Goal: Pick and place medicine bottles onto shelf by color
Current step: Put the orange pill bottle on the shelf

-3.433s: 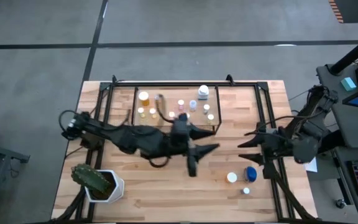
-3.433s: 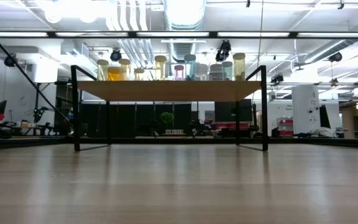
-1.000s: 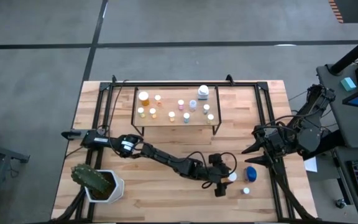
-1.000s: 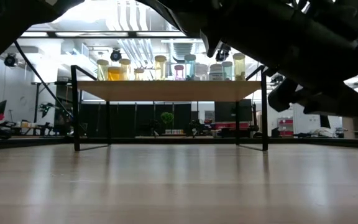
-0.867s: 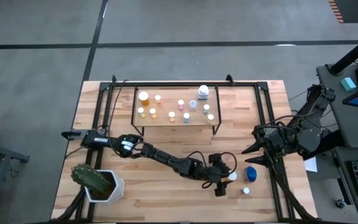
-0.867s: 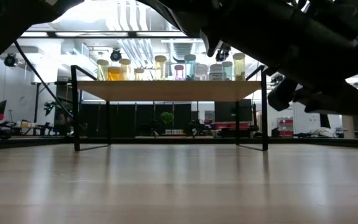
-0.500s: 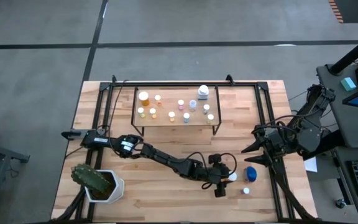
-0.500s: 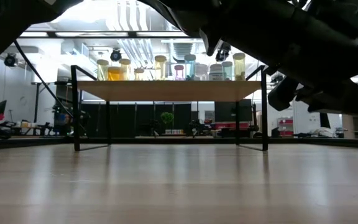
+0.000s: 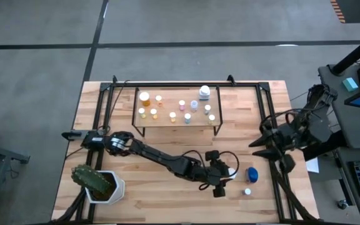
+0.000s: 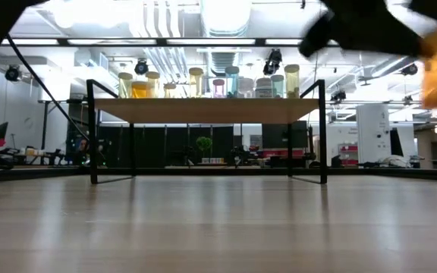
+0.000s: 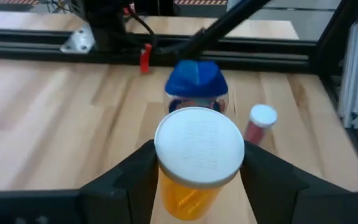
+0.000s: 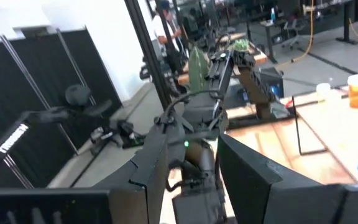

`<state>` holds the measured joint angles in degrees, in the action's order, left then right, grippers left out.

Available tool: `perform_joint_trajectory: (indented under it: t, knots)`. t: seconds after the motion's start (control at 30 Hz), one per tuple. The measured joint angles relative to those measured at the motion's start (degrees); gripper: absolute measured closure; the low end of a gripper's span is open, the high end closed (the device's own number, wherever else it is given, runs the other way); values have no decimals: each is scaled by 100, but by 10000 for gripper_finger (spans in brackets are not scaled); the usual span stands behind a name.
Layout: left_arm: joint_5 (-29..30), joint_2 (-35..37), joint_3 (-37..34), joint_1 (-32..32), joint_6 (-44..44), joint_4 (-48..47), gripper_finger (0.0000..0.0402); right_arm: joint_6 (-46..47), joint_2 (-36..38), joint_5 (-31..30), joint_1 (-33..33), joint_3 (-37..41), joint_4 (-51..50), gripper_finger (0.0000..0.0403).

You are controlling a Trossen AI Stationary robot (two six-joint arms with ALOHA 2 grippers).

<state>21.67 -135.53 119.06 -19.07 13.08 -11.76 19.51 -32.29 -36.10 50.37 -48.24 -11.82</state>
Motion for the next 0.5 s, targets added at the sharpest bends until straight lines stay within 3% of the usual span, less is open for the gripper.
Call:
perform_joint_trajectory:
  t: [0.17,0.3,0.4,0.5]
  knots:
    - [93,879,-30,4,6,-1046,219,-215,60,-4,-2,-400,-234,271]
    - [604,1578,-34,40,-1,-1960,219,-258,40,-57,-4,-701,-619,271]
    - [1038,2053,-36,162,-200,-2767,219,-290,-7,-326,-4,-920,-884,271]
    - [1108,2520,-38,464,-425,-3361,219,-430,-44,-635,-4,-1102,-1079,271]
